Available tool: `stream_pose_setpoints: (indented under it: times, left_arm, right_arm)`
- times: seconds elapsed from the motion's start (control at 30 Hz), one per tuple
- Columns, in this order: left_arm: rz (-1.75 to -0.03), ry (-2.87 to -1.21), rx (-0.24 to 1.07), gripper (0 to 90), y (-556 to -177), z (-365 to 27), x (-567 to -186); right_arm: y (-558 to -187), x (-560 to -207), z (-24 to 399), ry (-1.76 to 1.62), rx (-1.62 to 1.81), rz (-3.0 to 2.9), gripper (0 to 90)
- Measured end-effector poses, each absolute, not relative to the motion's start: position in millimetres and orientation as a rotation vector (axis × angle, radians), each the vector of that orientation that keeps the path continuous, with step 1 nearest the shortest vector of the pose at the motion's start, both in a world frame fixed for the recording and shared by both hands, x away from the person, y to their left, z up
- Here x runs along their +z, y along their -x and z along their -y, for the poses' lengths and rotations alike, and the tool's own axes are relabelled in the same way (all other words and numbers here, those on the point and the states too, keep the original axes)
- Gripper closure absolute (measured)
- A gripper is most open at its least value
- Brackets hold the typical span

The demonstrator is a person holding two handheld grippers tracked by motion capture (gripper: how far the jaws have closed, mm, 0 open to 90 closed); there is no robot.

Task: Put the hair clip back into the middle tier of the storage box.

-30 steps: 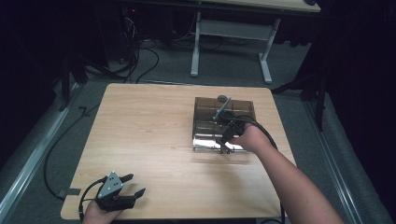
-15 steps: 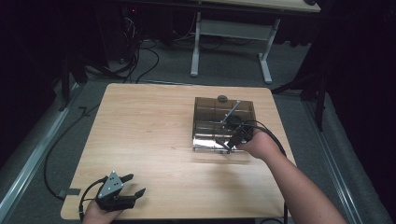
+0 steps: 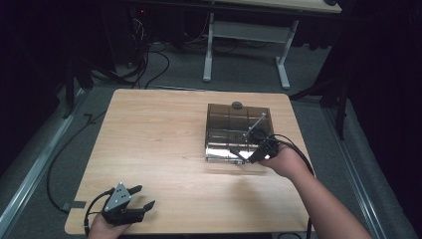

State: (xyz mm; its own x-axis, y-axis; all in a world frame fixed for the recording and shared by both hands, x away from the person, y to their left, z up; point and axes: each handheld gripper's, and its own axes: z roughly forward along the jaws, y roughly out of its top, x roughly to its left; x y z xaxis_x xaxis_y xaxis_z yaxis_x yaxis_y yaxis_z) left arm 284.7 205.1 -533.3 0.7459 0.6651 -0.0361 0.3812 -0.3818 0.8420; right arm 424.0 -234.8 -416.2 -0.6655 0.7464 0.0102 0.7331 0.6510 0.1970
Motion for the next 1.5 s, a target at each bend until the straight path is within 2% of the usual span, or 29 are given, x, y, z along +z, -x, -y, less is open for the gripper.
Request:
stream_pose_setpoints:
  times: [0.17,0.87,1.5]
  left_arm:
    - [-0.791,-2.011,0.389,28.5,-284.4,-205.2,-533.4]
    - [-0.796,-2.005,0.394,28.7,-284.8,-205.2,-533.4]
    - [-0.811,-1.998,0.415,28.7,-284.0,-205.0,-533.3]
  right_arm:
    - [-418.5,-419.1,235.2,-1.265,0.300,-2.789,77.9]
    - [-383.2,-444.1,244.8,-1.232,0.454,-2.691,64.4]
    - [-335.7,-482.6,262.8,-1.211,0.842,-2.441,55.6]
